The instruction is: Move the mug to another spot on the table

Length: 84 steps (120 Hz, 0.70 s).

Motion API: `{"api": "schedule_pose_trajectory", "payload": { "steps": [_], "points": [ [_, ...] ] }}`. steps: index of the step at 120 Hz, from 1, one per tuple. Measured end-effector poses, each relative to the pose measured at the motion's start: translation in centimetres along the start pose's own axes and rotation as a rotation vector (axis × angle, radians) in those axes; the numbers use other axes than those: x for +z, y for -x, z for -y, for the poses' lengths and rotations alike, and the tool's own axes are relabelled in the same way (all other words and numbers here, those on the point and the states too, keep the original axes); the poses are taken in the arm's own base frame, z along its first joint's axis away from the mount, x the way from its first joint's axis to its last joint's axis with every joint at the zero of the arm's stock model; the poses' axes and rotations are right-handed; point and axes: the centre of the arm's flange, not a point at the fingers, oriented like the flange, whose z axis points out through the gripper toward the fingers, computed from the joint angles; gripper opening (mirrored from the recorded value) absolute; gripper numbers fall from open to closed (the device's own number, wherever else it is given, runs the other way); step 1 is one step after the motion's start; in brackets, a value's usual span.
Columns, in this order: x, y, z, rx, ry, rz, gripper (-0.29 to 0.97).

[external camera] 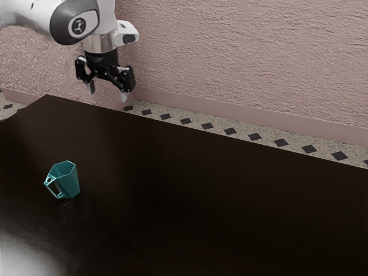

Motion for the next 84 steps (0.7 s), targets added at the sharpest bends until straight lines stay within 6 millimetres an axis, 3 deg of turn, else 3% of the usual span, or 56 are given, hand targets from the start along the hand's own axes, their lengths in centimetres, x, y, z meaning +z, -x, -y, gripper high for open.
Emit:
{"api": "schedule_pose_trajectory", "payload": {
  "steps": [18, 29, 45, 57, 84],
  "points": [
    [0.1, 0.3, -1.1, 0.053, 0.005, -0.004, 0.68],
    [2.1, 1.0, -0.5, 0.066, 0.002, 0.022, 0.68],
    [5.3, 1.8, 4.9, -0.001, 0.001, 0.070, 0.68],
    [7.2, 4.3, 8.7, -0.039, 0.018, 0.094, 0.68],
    [10.5, 11.4, 12.4, -0.011, 0.024, 0.059, 0.68]
  ]
}}
